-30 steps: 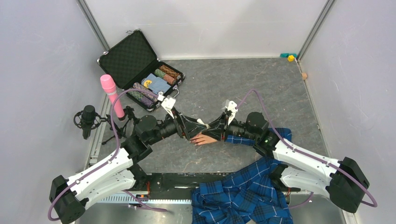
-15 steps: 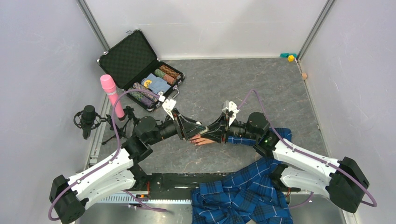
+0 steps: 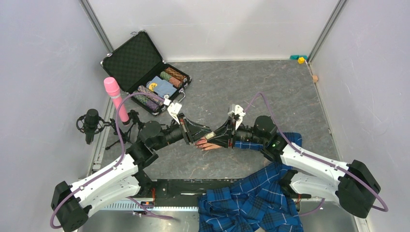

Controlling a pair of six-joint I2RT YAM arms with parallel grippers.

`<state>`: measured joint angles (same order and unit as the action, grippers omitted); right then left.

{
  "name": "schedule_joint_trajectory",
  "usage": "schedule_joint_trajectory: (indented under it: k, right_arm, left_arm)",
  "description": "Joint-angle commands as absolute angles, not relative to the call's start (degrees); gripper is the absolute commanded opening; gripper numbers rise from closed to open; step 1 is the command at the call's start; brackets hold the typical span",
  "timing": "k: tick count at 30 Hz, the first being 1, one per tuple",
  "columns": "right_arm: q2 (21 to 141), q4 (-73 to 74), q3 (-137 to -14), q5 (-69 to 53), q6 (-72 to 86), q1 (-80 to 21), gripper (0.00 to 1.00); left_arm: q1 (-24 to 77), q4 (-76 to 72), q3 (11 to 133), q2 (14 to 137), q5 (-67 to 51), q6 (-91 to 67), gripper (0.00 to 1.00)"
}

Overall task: Paint the nails
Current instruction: Unscrew the nail polish bottle.

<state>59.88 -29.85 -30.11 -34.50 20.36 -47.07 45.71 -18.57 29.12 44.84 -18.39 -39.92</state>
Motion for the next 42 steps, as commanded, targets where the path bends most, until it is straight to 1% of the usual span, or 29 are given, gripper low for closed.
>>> schedule_joint_trajectory:
  k: [1,8,14,17,23,27,30,34,35,37,39,40,41,42]
  right_arm:
    - [60.59,-30.97,-30.62,-32.95,18.72,-46.76,0.0]
    - [61.78,-24.82,-32.64,-23.36,15.02,-46.85,0.0]
    - [63.12,-21.22,-34.73,-8.44,13.36,-48.11,0.0]
    - [64.77,-18.97,-36.58,0.25,11.84,-50.5,0.0]
    - [69.79,-15.05,-42.76,20.76,8.01,-58.78,0.0]
    - [73.69,-14.25,-45.94,29.73,6.99,-62.44,0.0]
    - [76.59,-13.93,-47.62,33.49,6.87,-64.0,0.0]
    - [78.18,-14.34,-48.17,33.9,7.38,-64.76,0.0]
    - [78.1,-14.4,-48.0,33.83,7.4,-64.79,0.0]
    - [77.41,-14.73,-47.31,33.81,7.41,-64.78,0.0]
    - [76.16,-15.11,-46.25,33.89,7.38,-64.78,0.0]
    - [75.4,-15.26,-45.79,33.66,7.18,-64.78,0.0]
    - [74.89,-15.16,-45.54,33.37,6.76,-64.78,0.0]
    - [74.44,-14.26,-45.58,33.6,6.8,-64.78,0.0]
  left_arm:
    - [45.88,-21.45,29.29,45.05,-20.37,-40.23,0.02]
    - [45.97,-20.98,29.64,48.23,-20.3,-41.91,0.02]
    - [45.98,-20.9,28.58,50.22,-15.53,-46.27,0.02]
    - [45.97,-20.77,28.15,51.45,-13.88,-48.93,0.02]
    - [45.97,-18.77,27.06,53.51,-9.94,-54.68,0.02]
    - [45.97,-18.76,25.64,54.28,-8.04,-58.11,0.02]
    - [45.97,-18.84,24.8,54.73,-6.84,-59.96,0.02]
    - [45.96,-18.98,24.98,55.19,-7.44,-59.66,0.02]
    - [45.97,-18.86,25.28,54.97,-7.6,-59.11,0.03]
    - [45.97,-18.11,26.02,54.39,-7.69,-57.5,0.21]
    - [45.97,-16.76,26.82,53.38,-7.32,-55.41,0.42]
    - [45.97,-15.82,27.46,52.69,-7.26,-54.28,0.55]
    - [45.97,-14.97,27.89,52.19,-7.21,-52.73,0.65]
    - [45.97,-14.09,28.62,51.56,-7.21,-51.53,0.72]
